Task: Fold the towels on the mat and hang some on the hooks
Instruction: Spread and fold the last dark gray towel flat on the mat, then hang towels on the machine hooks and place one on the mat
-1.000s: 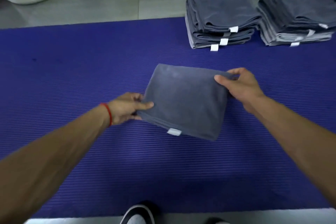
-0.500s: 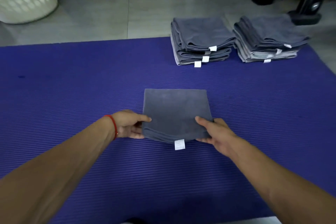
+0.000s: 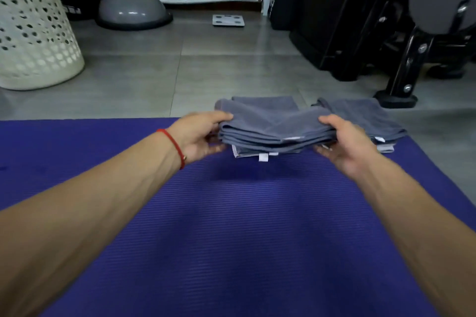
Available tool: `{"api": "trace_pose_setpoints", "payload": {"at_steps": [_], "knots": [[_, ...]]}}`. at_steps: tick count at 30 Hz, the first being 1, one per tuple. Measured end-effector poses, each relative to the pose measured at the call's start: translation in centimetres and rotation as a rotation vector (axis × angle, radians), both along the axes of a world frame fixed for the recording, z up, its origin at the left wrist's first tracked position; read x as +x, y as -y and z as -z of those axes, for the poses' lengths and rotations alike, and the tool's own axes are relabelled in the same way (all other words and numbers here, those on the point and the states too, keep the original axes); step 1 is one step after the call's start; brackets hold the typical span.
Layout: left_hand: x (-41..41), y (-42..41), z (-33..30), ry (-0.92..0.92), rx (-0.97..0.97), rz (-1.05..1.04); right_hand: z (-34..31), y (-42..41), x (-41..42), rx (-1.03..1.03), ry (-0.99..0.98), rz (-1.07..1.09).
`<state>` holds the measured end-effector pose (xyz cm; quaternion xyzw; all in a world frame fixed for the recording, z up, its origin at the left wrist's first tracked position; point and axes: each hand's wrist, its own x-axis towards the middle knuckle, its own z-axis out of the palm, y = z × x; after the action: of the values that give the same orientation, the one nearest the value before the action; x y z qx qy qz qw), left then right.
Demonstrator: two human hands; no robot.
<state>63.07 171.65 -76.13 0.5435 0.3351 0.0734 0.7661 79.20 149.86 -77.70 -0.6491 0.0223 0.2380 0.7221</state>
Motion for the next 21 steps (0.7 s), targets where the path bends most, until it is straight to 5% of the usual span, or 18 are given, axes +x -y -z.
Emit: {"api": "trace_pose_setpoints", "payload": {"at_steps": [4, 7, 10, 14, 21], "knots": [[6.1, -0.2, 0.5, 0.093, 0.049, -0.104, -0.1, -3.2, 6.3, 0.027, 0.036, 0.096], [7.0, -0.7, 3.9, -0.096, 0.110, -0.169, 3.7, -4.0, 7.7, -0.148, 0.015, 0.085], [3.9, -1.2, 8.2, -0.345, 0.254, -0.132, 8.6, -2.7, 3.3, -0.428, 0.087, -0.093], [-0.5, -2.4, 10.6, -0.441, 0.401, 0.035, 12.0, -0.9, -2.4, -0.565, 0.234, -0.382], [-3.4, -1.5, -4.0, -0.393, 0.724, 0.381, -0.8, -1.4, -2.4, -0.660, 0.569, -0.621]]}}
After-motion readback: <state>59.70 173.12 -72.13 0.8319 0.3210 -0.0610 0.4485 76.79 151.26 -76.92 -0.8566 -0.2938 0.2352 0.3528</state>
